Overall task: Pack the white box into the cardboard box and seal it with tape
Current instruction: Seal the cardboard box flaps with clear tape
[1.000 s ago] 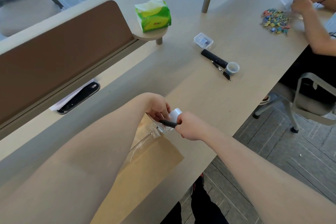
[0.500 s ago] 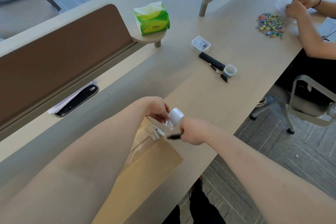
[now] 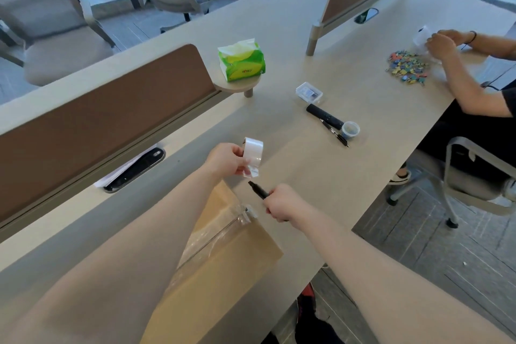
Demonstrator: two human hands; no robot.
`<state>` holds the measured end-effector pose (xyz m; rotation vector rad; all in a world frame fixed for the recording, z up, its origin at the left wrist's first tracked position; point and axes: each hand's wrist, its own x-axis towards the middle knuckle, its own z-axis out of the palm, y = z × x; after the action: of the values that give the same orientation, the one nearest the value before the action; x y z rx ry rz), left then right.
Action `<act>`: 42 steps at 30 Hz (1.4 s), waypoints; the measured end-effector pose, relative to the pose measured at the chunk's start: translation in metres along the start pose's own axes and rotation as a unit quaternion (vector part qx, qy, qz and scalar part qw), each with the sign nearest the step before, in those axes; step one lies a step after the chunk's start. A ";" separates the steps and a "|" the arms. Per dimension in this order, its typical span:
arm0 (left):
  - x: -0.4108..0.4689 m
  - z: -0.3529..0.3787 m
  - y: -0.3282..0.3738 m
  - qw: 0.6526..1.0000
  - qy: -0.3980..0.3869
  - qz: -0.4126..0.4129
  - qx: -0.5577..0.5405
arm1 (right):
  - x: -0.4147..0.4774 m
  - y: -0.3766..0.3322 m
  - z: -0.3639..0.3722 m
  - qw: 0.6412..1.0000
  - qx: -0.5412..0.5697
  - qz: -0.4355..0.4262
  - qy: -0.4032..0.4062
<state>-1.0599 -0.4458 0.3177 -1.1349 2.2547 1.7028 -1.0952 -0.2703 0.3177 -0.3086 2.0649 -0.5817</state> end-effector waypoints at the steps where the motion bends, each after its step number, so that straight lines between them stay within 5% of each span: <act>1: -0.006 -0.006 0.001 1.000 0.012 0.008 -0.007 | 0.001 -0.006 0.007 1.000 0.016 -0.002 0.004; 9: -0.048 -0.037 0.001 0.989 0.088 0.046 -0.107 | 0.003 -0.015 0.047 0.996 -0.064 -0.018 0.052; 17: -0.056 -0.037 0.000 0.987 0.097 0.051 -0.114 | 0.009 -0.001 0.043 0.999 0.047 0.014 -0.001; 32: -0.047 -0.004 0.022 0.989 0.121 0.006 -0.081 | 0.018 0.026 0.019 0.995 0.044 0.009 -0.086; 42: -0.027 0.035 0.022 0.982 0.173 -0.067 -0.031 | 0.112 0.081 -0.059 0.969 -0.238 -0.051 0.042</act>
<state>-1.0660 -0.4002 0.3350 -1.6701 2.2552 1.6403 -1.2033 -0.2332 0.2210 -0.6814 2.2652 -0.1489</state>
